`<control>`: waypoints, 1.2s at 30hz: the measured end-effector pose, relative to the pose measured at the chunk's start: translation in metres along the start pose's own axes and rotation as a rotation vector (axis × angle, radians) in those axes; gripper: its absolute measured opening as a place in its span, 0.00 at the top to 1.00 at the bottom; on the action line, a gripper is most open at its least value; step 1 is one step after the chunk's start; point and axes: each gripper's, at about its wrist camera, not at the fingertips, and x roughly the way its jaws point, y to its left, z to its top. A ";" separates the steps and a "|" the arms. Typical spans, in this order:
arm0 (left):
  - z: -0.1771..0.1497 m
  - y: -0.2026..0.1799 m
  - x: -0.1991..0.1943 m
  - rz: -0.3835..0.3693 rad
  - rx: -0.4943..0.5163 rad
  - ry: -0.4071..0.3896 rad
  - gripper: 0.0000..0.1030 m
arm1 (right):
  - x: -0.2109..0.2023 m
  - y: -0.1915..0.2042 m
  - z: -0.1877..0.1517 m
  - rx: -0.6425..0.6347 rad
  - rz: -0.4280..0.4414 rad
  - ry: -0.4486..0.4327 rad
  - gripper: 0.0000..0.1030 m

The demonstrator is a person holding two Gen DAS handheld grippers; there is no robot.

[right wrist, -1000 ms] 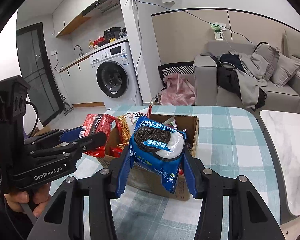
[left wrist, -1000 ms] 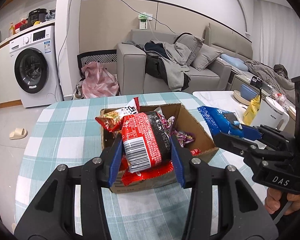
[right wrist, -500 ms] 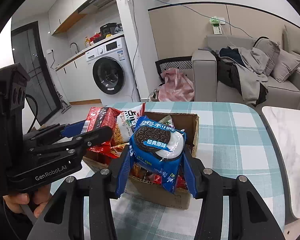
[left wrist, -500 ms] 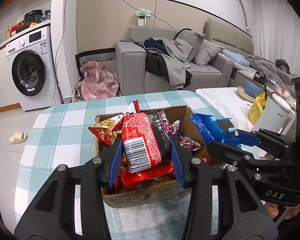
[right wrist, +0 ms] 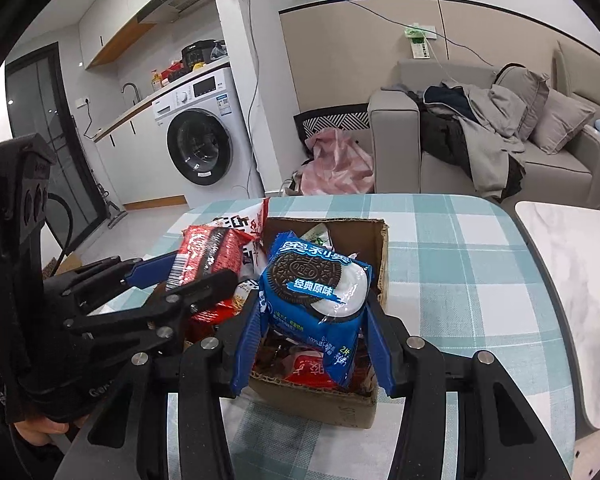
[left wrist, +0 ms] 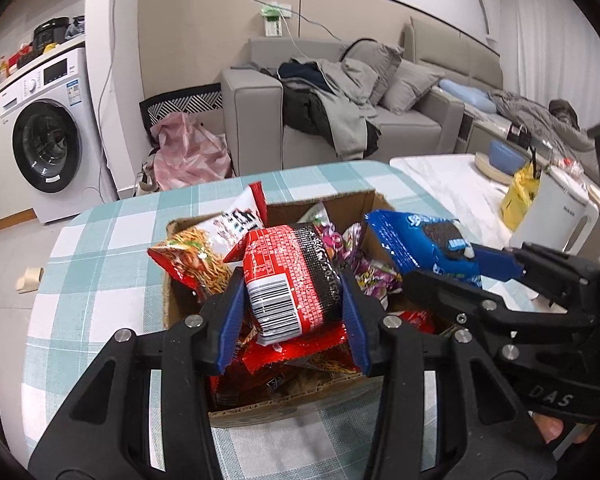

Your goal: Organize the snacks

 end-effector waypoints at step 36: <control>-0.011 0.026 -0.021 0.009 -0.095 -0.014 0.09 | -0.018 -0.001 -0.009 -0.002 0.019 -0.070 0.05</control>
